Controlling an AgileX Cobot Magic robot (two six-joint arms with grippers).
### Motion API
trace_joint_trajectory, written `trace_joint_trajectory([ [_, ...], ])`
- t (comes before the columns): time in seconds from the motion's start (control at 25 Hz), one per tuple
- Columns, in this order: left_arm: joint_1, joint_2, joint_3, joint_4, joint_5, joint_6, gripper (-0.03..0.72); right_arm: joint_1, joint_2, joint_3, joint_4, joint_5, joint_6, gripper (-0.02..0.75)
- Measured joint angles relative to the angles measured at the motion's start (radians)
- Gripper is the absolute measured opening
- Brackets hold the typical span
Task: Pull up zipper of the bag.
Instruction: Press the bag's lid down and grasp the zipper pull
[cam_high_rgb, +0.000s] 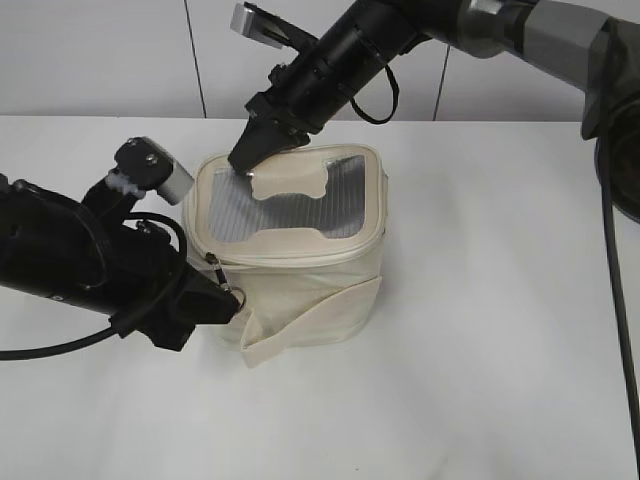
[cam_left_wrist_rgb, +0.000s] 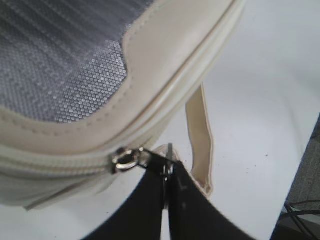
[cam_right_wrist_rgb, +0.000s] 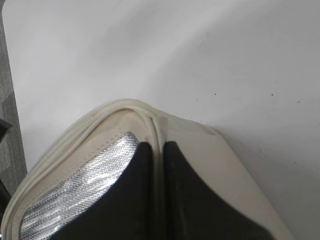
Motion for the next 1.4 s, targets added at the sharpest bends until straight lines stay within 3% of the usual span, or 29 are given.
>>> trace_joint_trajectory([
  [0.24,-0.008,-0.015,-0.002,0.008,0.059,0.0,-0.008,0.0,0.0,0.0,-0.001,0.0,0.0,0.05],
  [0.36,-0.058,-0.018,-0.006,-0.02,0.066,0.0,-0.008,0.0,0.0,0.0,-0.001,0.006,0.0,0.05],
  [0.6,-0.205,-0.016,-0.014,-0.085,-0.119,-0.004,-0.008,0.0,0.0,0.0,0.0,0.014,0.001,0.05],
  [0.88,-0.256,0.032,-0.091,-0.075,-0.125,-0.022,-0.008,0.0,0.0,0.0,0.0,0.014,0.009,0.05],
  [1.0,-0.256,0.031,-0.08,0.01,-0.115,-0.132,0.02,0.0,-0.002,0.0,-0.02,0.014,0.032,0.063],
  [1.2,-0.258,-0.025,-0.026,0.227,-0.03,-0.385,0.27,-0.023,-0.031,0.0,-0.094,0.007,0.089,0.278],
  [1.4,-0.201,-0.206,-0.003,0.409,0.003,-0.592,0.299,-0.135,-0.093,0.01,-0.123,0.013,0.143,0.312],
])
